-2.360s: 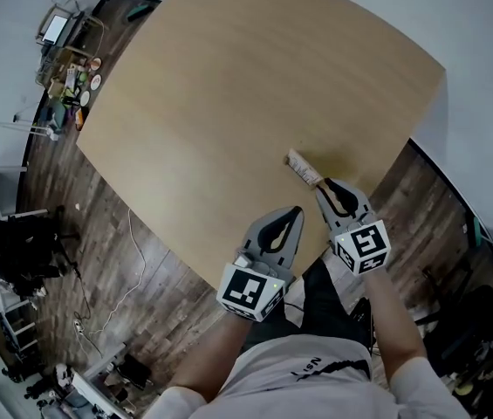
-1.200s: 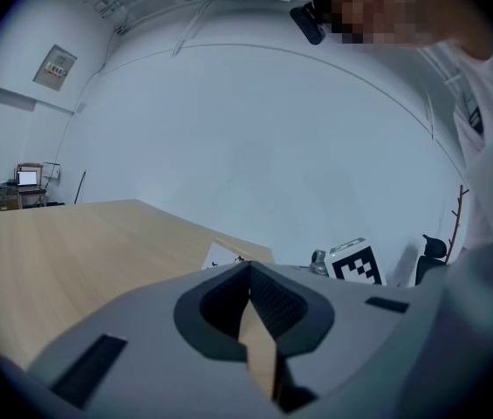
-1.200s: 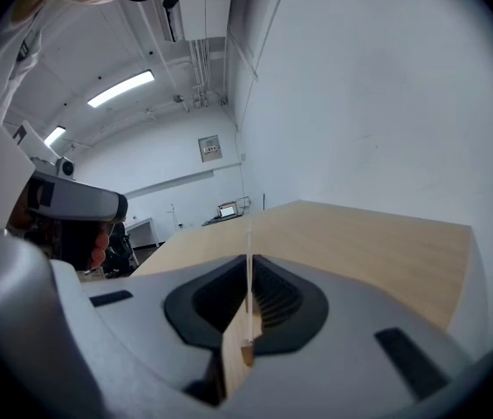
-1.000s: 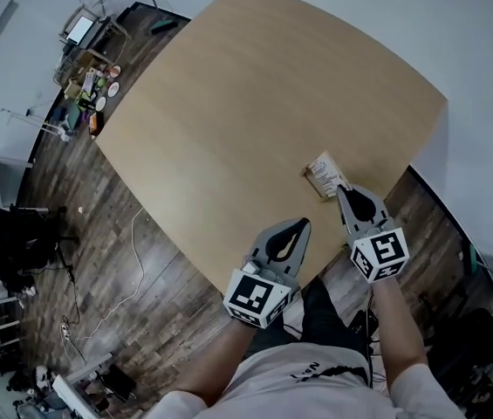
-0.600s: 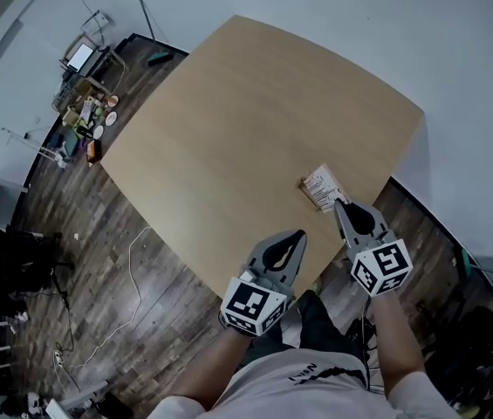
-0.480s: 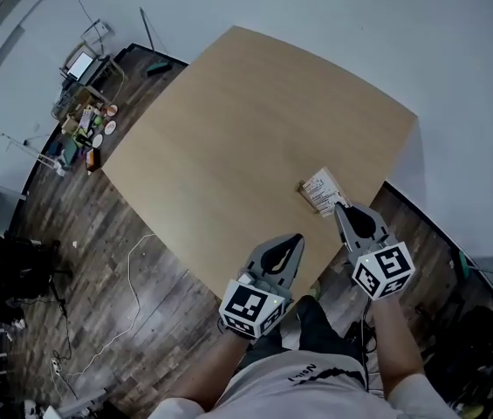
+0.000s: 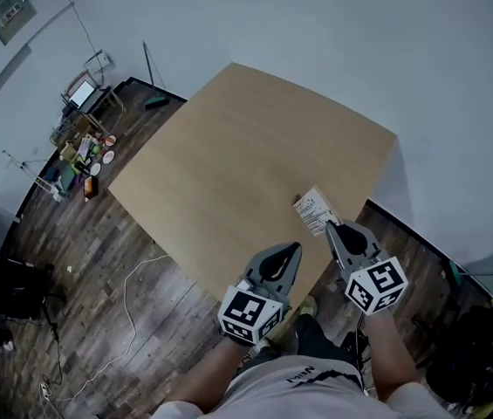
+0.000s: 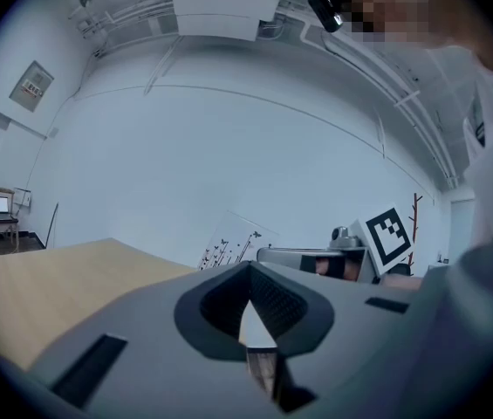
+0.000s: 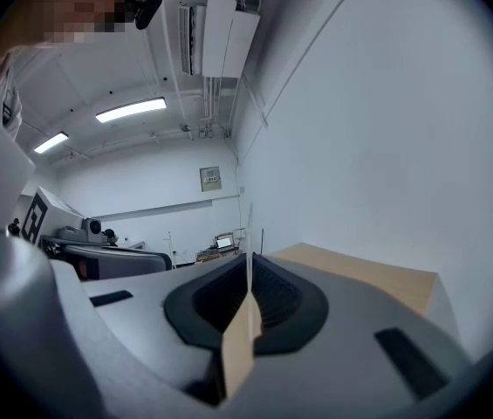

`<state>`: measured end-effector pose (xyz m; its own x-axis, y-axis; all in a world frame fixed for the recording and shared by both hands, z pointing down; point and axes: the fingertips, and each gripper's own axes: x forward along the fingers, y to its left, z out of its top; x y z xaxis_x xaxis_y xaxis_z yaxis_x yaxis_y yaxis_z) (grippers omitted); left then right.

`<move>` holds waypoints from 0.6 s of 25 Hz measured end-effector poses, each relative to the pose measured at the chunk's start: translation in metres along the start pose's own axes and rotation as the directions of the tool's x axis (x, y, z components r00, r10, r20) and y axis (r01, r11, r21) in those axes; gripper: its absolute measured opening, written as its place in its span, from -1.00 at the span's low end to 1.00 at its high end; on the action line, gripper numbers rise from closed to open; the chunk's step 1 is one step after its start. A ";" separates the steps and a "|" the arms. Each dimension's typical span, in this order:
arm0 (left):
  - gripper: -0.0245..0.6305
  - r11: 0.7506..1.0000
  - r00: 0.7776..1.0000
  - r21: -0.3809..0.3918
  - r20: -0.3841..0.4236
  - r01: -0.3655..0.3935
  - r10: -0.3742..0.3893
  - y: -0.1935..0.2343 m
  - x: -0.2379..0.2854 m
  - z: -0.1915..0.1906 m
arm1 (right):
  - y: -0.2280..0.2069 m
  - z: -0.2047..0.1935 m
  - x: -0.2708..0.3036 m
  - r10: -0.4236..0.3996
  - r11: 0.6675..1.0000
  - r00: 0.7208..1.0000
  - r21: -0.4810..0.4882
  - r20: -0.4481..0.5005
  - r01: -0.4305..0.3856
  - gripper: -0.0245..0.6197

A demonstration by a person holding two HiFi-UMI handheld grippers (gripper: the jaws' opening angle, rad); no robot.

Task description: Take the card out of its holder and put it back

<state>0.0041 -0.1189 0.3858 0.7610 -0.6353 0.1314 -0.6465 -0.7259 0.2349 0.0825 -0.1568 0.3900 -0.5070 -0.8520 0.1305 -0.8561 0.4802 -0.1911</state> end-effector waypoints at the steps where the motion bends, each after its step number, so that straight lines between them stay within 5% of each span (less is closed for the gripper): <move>1: -0.89 1.000 1.000 -0.005 0.006 0.002 -0.002 -0.001 -0.005 0.003 | 0.006 0.004 -0.002 0.000 1.000 1.000 -0.006 0.002 0.000 -0.84; 15: -0.89 0.999 0.996 -0.004 0.081 0.036 -0.035 -0.020 -0.066 0.034 | 0.066 0.036 -0.037 -0.017 0.999 0.998 -0.043 0.055 0.019 -0.84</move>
<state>-0.0352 -0.0715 0.3394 0.7764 -0.6287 0.0445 -0.6188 -0.7469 0.2434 0.0484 -0.1009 0.3370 -0.4865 -0.8700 0.0804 -0.8691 0.4724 -0.1465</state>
